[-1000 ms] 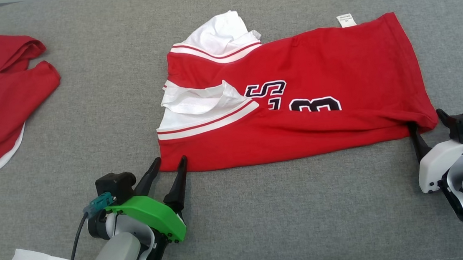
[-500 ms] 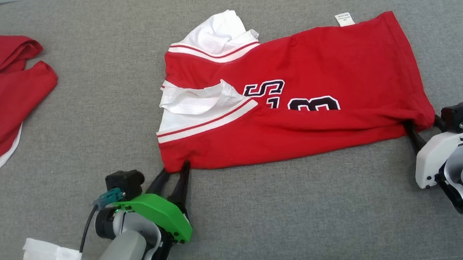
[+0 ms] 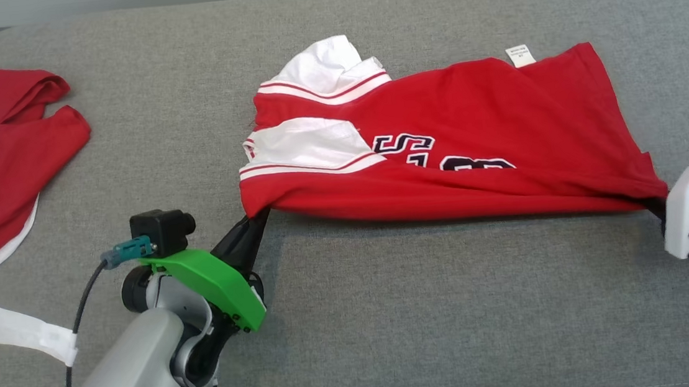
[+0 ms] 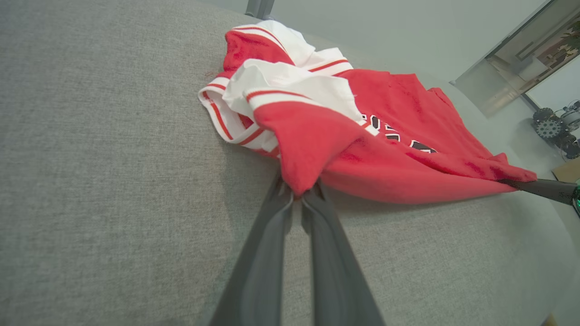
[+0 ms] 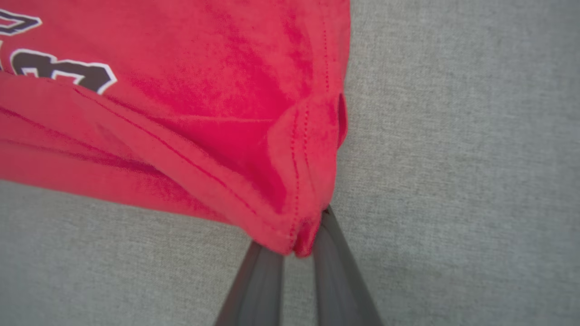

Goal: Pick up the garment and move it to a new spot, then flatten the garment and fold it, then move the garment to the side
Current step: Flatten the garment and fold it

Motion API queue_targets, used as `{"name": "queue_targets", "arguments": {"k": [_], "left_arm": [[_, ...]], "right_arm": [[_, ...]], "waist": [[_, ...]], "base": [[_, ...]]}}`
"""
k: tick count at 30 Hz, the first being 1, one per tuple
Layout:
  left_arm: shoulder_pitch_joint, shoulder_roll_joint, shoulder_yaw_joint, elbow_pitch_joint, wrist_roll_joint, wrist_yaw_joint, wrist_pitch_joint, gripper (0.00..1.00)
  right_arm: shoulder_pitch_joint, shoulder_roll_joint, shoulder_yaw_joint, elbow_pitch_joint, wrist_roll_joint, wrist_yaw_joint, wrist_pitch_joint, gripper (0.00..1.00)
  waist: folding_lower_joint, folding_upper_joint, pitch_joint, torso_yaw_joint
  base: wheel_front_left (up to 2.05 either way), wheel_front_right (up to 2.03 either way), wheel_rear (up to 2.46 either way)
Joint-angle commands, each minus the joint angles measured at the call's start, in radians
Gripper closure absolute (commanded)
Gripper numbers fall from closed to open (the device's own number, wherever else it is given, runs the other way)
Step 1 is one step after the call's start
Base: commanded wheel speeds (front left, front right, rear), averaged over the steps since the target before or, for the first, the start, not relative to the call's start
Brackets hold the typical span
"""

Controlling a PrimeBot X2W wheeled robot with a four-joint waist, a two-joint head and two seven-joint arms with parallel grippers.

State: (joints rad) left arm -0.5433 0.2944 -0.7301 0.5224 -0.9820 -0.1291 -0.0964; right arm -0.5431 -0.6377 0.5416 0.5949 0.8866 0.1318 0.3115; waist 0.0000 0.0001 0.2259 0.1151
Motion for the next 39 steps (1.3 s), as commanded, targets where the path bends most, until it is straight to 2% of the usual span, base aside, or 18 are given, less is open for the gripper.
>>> {"name": "queue_targets", "arguments": {"k": [1, 2, 3, 8, 12, 15, 20, 27, 31, 32, 33, 35, 36, 39], "left_arm": [[-0.004, 0.036, 0.008, -0.048, -0.014, -0.002, 0.028, 1.00], [0.002, 0.055, 0.012, -0.083, -0.026, 0.000, 0.049, 1.00], [0.002, 0.055, 0.012, -0.083, -0.026, 0.000, 0.049, 1.00], [0.026, 0.133, 0.059, -0.270, -0.122, 0.027, 0.158, 1.00], [0.049, 0.181, 0.091, -0.390, -0.162, 0.082, 0.207, 1.00], [0.094, 0.213, 0.090, -0.460, -0.163, 0.116, 0.222, 1.00], [0.228, 0.240, 0.057, -0.527, -0.130, 0.169, 0.184, 1.00], [0.400, 0.209, 0.016, -0.550, -0.141, 0.205, 0.115, 1.00], [0.449, 0.184, 0.003, -0.533, -0.161, 0.217, 0.101, 1.00], [0.456, 0.175, 0.002, -0.521, -0.166, 0.216, 0.100, 1.00], [0.458, 0.168, 0.000, -0.505, -0.169, 0.219, 0.096, 1.00], [0.466, 0.148, -0.012, -0.455, -0.160, 0.228, 0.091, 0.09], [0.469, 0.145, -0.016, -0.445, -0.161, 0.225, 0.092, 0.00], [0.472, 0.160, -0.012, -0.419, -0.153, 0.227, 0.084, 0.00]], "right_arm": [[0.018, -0.046, -0.019, -0.032, 0.053, -0.002, 0.077, 1.00], [0.025, -0.070, -0.034, -0.052, 0.085, -0.002, 0.124, 1.00], [0.025, -0.070, -0.034, -0.052, 0.085, -0.002, 0.124, 1.00], [0.051, -0.144, -0.111, -0.142, 0.203, -0.002, 0.327, 1.00], [0.068, -0.146, -0.168, -0.200, 0.238, -0.002, 0.430, 1.00], [0.095, -0.135, -0.194, -0.247, 0.219, -0.002, 0.483, 1.00], [0.206, -0.112, -0.243, -0.305, 0.187, -0.002, 0.511, 1.00], [0.390, -0.091, -0.329, -0.347, 0.136, -0.002, 0.496, 1.00], [0.434, -0.072, -0.360, -0.378, 0.059, -0.002, 0.445, 1.00], [0.438, -0.067, -0.365, -0.382, 0.036, -0.002, 0.430, 0.55], [0.445, -0.058, -0.363, -0.386, 0.021, -0.002, 0.423, 0.00], [0.448, -0.044, -0.367, -0.393, -0.040, -0.002, 0.403, 0.00], [0.450, -0.038, -0.368, -0.400, -0.054, -0.002, 0.400, 0.00], [0.462, -0.044, -0.373, -0.439, -0.084, -0.002, 0.415, 0.00]], "waist": [[0.0000, -0.0001, -0.019, 0.001], [0.0000, -0.0001, -0.025, 0.002], [0.0000, -0.0001, -0.025, 0.002], [0.0000, -0.0001, -0.053, 0.005], [0.0000, -0.0001, -0.069, -0.002], [0.0000, -0.0001, -0.071, -0.013], [0.0000, -0.0001, -0.068, -0.022], [0.0000, -0.0001, -0.066, -0.023], [0.0000, -0.0001, -0.056, -0.024], [0.0000, -0.0001, -0.053, -0.025], [0.0000, -0.0001, -0.050, -0.026], [0.0000, -0.0001, -0.039, -0.035], [0.0000, -0.0001, -0.034, -0.038], [0.0000, -0.0001, -0.017, -0.050]], "base": [[0.00, 0.00, 0.00], [0.00, 0.00, 0.00], [0.00, 0.00, 0.00], [0.00, 0.00, 0.00], [0.00, 0.00, 0.00], [0.00, 0.00, 0.00], [0.00, 0.00, 0.00], [0.00, 0.00, 0.00], [0.00, 0.00, 0.00], [0.00, 0.00, 0.00], [0.00, 0.00, 0.00], [0.00, 0.00, 0.00], [0.00, 0.00, 0.00], [0.00, 0.00, 0.00]]}}
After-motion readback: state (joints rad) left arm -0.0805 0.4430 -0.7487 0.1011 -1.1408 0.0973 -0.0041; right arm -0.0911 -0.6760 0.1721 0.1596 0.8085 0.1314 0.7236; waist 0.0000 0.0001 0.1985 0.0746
